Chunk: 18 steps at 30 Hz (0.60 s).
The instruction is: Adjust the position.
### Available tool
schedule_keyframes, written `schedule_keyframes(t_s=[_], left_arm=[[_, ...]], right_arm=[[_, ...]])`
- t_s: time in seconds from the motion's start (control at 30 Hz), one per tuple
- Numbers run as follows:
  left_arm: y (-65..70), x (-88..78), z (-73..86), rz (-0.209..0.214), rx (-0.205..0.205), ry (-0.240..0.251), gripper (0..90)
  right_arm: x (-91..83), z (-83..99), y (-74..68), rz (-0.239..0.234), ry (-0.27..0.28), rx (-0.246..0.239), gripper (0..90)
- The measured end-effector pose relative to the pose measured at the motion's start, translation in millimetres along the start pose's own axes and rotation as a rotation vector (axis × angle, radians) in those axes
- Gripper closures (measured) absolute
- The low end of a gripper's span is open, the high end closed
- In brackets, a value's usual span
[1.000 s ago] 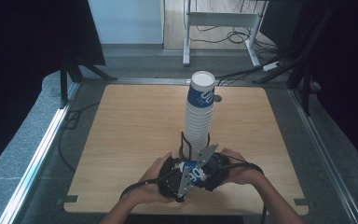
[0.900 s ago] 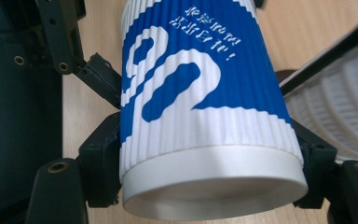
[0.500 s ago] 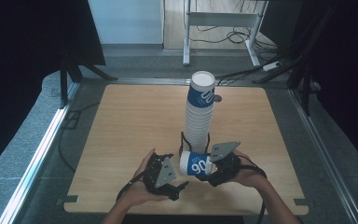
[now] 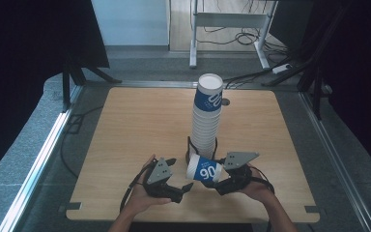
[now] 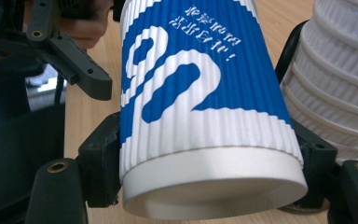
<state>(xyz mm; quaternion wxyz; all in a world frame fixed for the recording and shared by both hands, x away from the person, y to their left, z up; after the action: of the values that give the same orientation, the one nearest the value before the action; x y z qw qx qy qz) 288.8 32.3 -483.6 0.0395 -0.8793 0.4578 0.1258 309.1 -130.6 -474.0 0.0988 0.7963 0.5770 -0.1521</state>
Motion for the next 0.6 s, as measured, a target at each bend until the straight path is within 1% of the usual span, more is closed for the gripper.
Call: schedule_keyframes(t_s=[0.07, 0.17, 0.23, 0.33, 0.37, 0.4, 0.47, 0.5, 0.53, 0.6], left_arm=[[-1.4, -1.8, -2.3, -0.001, -0.027, 0.016, 4.9], [-4.1, -3.7, -2.7, -0.015, -0.050, 0.022, 4.8], [-5.0, -5.1, -2.1, -0.016, -0.071, 0.026, 4.9], [-5.3, -6.8, -0.8, -0.004, -0.115, 0.036, 5.0], [-5.3, -6.8, -0.8, -0.004, -0.115, 0.036, 5.1], [-5.3, -7.7, -0.1, 0.005, -0.143, 0.045, 5.2], [-4.8, -8.1, 0.2, 0.014, -0.169, 0.053, 5.4], [-4.8, -8.1, 0.2, 0.014, -0.169, 0.053, 5.4], [-4.4, -8.2, 0.2, 0.020, -0.180, 0.057, 5.4], [-2.8, -7.6, 0.1, 0.032, -0.195, 0.061, 5.4]], right_arm=[[0.3, 0.6, -0.8, 0.001, 0.030, 0.017, 27.2], [2.5, 2.0, -1.0, 0.008, 0.084, 0.050, 27.2], [4.1, 3.7, -1.6, 0.013, 0.109, 0.066, 27.2], [4.7, 5.9, -1.3, 0.028, 0.154, 0.089, 27.2], [4.6, 6.8, -0.8, 0.036, 0.170, 0.094, 27.2], [4.4, 7.7, -0.3, 0.045, 0.185, 0.098, 27.2], [3.6, 9.5, 0.1, 0.056, 0.216, 0.106, 27.2], [3.6, 9.5, 0.1, 0.056, 0.216, 0.106, 27.2], [3.0, 11.2, 0.1, 0.057, 0.242, 0.110, 27.2], [3.4, 12.4, 0.2, 0.060, 0.240, 0.110, 27.2]])
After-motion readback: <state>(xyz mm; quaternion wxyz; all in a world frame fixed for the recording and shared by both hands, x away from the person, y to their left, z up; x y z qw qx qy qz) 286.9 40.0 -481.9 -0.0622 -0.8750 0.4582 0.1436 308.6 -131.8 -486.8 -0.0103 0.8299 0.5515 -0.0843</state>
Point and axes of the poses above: each handheld gripper's, and its own axes: x roughly forward along the jaws, z roughly out of its underside, y roughly to its right, the point moved 7 cm from there along x, roughly forward along the jaws, and after that the axes turned 10 degrees about y, right-handed, at the moved point
